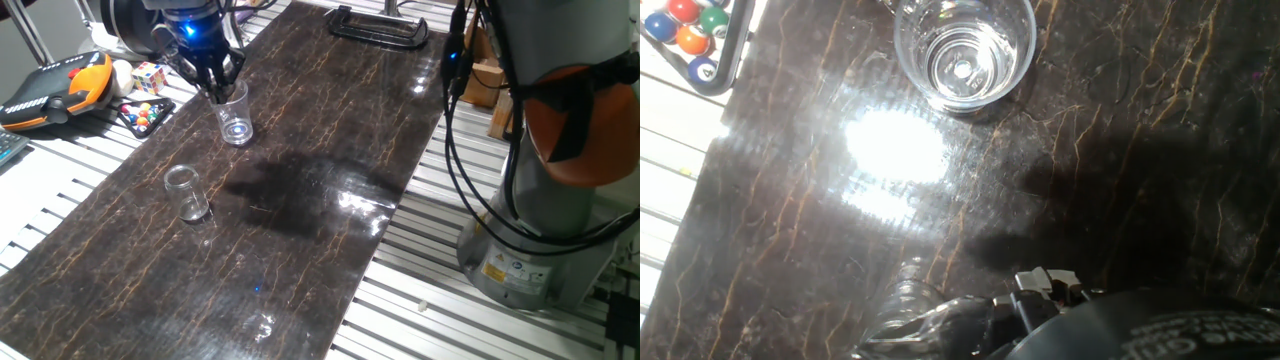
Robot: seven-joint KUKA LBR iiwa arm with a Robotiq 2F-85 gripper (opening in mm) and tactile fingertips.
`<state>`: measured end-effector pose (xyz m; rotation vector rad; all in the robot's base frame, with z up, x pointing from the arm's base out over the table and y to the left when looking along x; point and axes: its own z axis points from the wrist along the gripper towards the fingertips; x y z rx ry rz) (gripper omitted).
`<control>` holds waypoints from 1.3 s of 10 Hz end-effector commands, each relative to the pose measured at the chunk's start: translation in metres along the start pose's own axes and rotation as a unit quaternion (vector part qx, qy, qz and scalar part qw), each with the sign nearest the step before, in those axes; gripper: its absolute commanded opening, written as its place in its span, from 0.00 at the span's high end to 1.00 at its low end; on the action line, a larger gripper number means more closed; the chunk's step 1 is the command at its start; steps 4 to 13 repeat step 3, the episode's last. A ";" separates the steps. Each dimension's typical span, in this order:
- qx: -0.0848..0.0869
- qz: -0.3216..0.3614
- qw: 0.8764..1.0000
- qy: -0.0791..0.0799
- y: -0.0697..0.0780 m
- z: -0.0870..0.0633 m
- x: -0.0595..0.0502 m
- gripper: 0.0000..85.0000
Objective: Pour the water from one cup into another empty cup
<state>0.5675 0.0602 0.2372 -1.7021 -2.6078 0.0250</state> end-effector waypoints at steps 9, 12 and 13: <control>0.000 0.000 1.000 0.003 0.000 0.000 0.000 0.99; 0.000 0.000 1.000 0.003 0.000 0.000 0.000 0.99; 0.000 0.000 1.000 0.003 0.000 0.000 0.000 0.99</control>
